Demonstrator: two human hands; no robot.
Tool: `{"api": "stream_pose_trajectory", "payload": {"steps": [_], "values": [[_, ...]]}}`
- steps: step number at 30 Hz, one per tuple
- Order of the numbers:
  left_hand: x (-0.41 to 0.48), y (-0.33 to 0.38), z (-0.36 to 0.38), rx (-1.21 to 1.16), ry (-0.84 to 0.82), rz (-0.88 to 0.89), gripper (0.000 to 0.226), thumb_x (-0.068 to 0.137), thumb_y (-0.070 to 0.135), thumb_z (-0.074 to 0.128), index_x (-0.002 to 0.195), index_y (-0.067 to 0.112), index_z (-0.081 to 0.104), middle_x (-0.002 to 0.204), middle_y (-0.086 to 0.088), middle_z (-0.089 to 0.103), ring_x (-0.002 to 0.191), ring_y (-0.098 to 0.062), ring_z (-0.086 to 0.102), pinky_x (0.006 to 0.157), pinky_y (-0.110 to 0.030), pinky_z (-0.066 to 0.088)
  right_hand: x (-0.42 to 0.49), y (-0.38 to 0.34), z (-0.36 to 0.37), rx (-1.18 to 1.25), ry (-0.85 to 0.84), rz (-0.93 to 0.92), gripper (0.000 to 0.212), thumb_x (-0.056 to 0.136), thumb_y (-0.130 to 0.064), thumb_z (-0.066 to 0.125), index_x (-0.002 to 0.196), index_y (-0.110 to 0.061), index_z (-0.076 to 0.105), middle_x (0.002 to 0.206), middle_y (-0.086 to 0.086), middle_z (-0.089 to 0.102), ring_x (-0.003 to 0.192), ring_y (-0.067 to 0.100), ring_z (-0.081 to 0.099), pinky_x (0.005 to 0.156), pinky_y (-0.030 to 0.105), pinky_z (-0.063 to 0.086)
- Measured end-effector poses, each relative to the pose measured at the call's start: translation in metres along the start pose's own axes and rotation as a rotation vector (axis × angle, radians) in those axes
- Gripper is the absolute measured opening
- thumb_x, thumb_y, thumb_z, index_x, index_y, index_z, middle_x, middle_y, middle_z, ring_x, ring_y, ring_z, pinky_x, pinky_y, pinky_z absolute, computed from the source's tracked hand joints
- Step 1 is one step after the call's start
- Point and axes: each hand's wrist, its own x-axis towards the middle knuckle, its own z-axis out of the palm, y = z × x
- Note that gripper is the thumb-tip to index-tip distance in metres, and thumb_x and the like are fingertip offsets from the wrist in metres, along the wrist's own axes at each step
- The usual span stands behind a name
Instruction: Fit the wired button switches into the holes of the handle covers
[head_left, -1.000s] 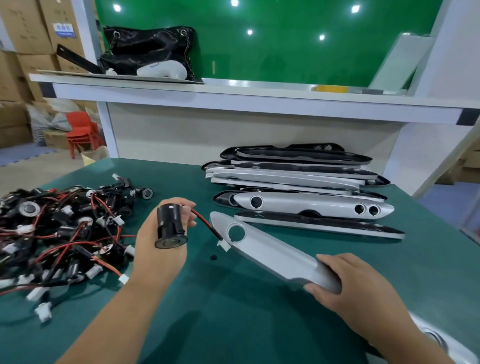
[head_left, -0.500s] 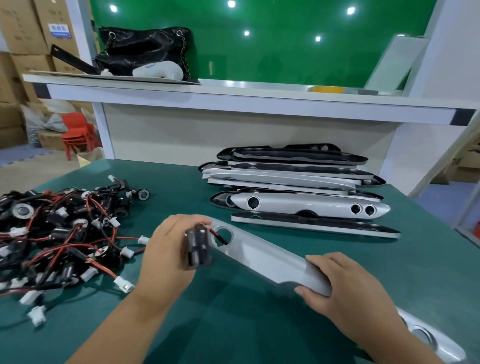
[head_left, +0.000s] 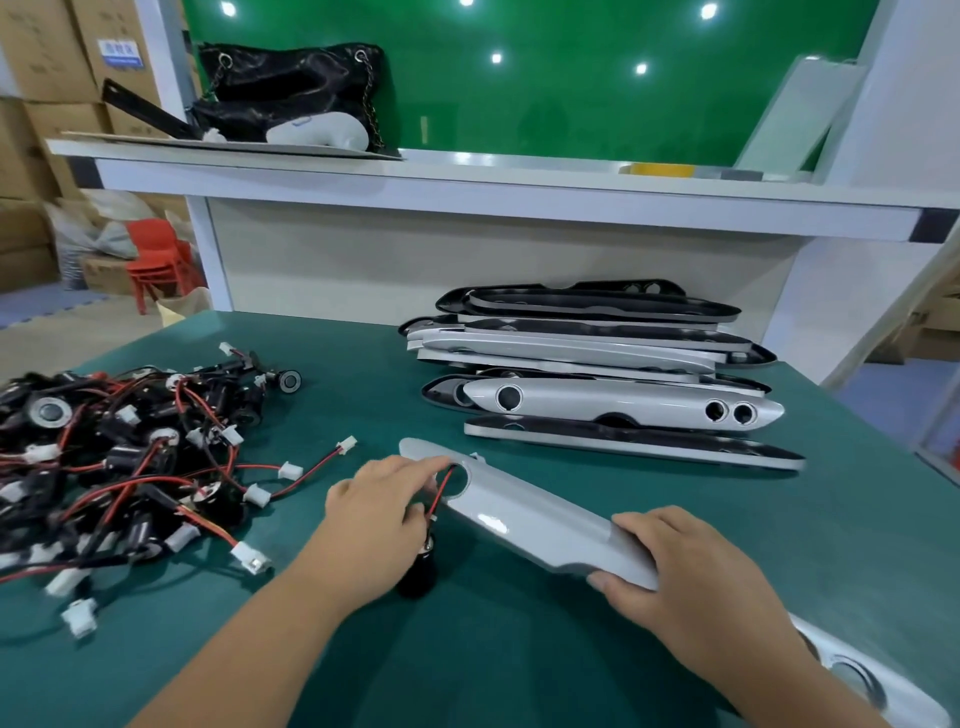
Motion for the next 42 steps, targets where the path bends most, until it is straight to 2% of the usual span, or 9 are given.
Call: {"api": "stream_pose_trajectory", "payload": {"steps": [3, 6, 10, 15, 20, 27, 34, 39, 42], "values": [[-0.002, -0.002, -0.008, -0.122, -0.060, 0.012, 0.054, 0.088, 0.003, 0.045, 0.108, 0.053, 0.042, 0.109, 0.025, 0.049, 0.102, 0.009, 0.048, 0.087, -0.007, 0.034, 0.000, 0.002, 0.001, 0.002, -0.009, 0.009, 0.048, 0.077, -0.071, 0.047, 0.118, -0.046, 0.047, 0.097, -0.020, 0.046, 0.089, 0.000, 0.045, 0.067, 0.016, 0.035], [-0.004, -0.015, -0.019, -0.187, -0.142, -0.023, 0.039, 0.084, 0.017, 0.060, 0.095, 0.047, 0.037, 0.111, 0.019, 0.050, 0.093, 0.010, 0.053, 0.087, -0.018, 0.043, 0.000, 0.003, 0.001, -0.006, -0.011, 0.002, 0.050, 0.077, -0.070, 0.048, 0.121, -0.045, 0.046, 0.100, -0.019, 0.046, 0.091, 0.000, 0.044, 0.070, 0.016, 0.035], [-0.010, -0.020, -0.022, -0.164, -0.515, -0.072, 0.063, 0.063, 0.047, 0.076, 0.105, 0.054, 0.030, 0.117, 0.024, 0.048, 0.103, 0.009, 0.051, 0.091, -0.013, 0.041, 0.001, 0.004, 0.002, 0.003, -0.014, -0.025, 0.059, 0.077, -0.071, 0.050, 0.128, -0.044, 0.043, 0.106, -0.021, 0.044, 0.098, -0.002, 0.042, 0.075, 0.014, 0.033], [-0.007, -0.015, -0.002, -0.242, -0.343, -0.060, 0.051, 0.080, 0.036, 0.072, 0.101, 0.062, 0.034, 0.108, 0.031, 0.056, 0.096, 0.007, 0.055, 0.079, -0.004, 0.034, 0.002, 0.003, 0.002, -0.039, 0.001, -0.082, 0.064, 0.077, -0.071, 0.049, 0.133, -0.043, 0.039, 0.105, -0.023, 0.036, 0.106, -0.002, 0.037, 0.081, 0.013, 0.030], [-0.003, -0.009, 0.002, -0.780, -0.040, -0.365, 0.045, 0.076, 0.036, 0.076, 0.102, 0.043, 0.039, 0.092, -0.009, 0.073, 0.083, -0.027, 0.068, 0.078, -0.035, 0.049, 0.002, -0.003, 0.000, -0.031, 0.065, -0.106, 0.061, 0.076, -0.065, 0.055, 0.130, -0.039, 0.044, 0.104, -0.023, 0.037, 0.107, 0.001, 0.039, 0.086, 0.015, 0.035], [-0.001, 0.001, 0.009, -1.300, 0.099, -0.690, 0.051, 0.076, 0.020, 0.076, 0.103, 0.040, 0.038, 0.081, 0.001, 0.071, 0.054, -0.015, 0.058, 0.053, -0.027, 0.038, 0.000, -0.010, -0.002, -0.146, 0.252, -0.227, 0.063, 0.038, -0.043, 0.091, 0.094, -0.018, 0.072, 0.082, -0.006, 0.062, 0.069, 0.018, 0.064, 0.054, 0.025, 0.052], [-0.002, -0.002, -0.004, -1.381, -0.176, -0.702, 0.034, 0.056, 0.031, 0.075, 0.083, 0.024, 0.056, 0.059, 0.006, 0.060, 0.042, -0.007, 0.049, 0.044, -0.020, 0.040, 0.002, -0.004, -0.003, -0.124, 0.288, -0.247, 0.063, 0.040, -0.039, 0.090, 0.097, -0.018, 0.071, 0.085, -0.005, 0.061, 0.073, 0.019, 0.063, 0.064, 0.025, 0.053], [0.000, 0.000, 0.001, -1.312, -0.086, -0.709, 0.020, 0.070, 0.030, 0.073, 0.080, 0.022, 0.057, 0.055, 0.008, 0.060, 0.041, -0.004, 0.049, 0.055, -0.021, 0.038, 0.001, -0.007, -0.002, -0.064, 0.207, -0.225, 0.058, 0.049, -0.041, 0.087, 0.100, -0.019, 0.069, 0.088, -0.006, 0.059, 0.079, 0.019, 0.062, 0.066, 0.026, 0.052], [0.001, 0.002, 0.006, -1.258, 0.001, -0.680, 0.012, 0.084, 0.032, 0.067, 0.084, 0.022, 0.059, 0.056, 0.010, 0.059, 0.043, -0.003, 0.047, 0.054, -0.020, 0.038, 0.004, -0.017, -0.002, 0.015, 0.113, -0.167, 0.057, 0.071, -0.059, 0.063, 0.118, -0.027, 0.058, 0.106, -0.011, 0.055, 0.100, 0.015, 0.056, 0.084, 0.027, 0.045]]}}
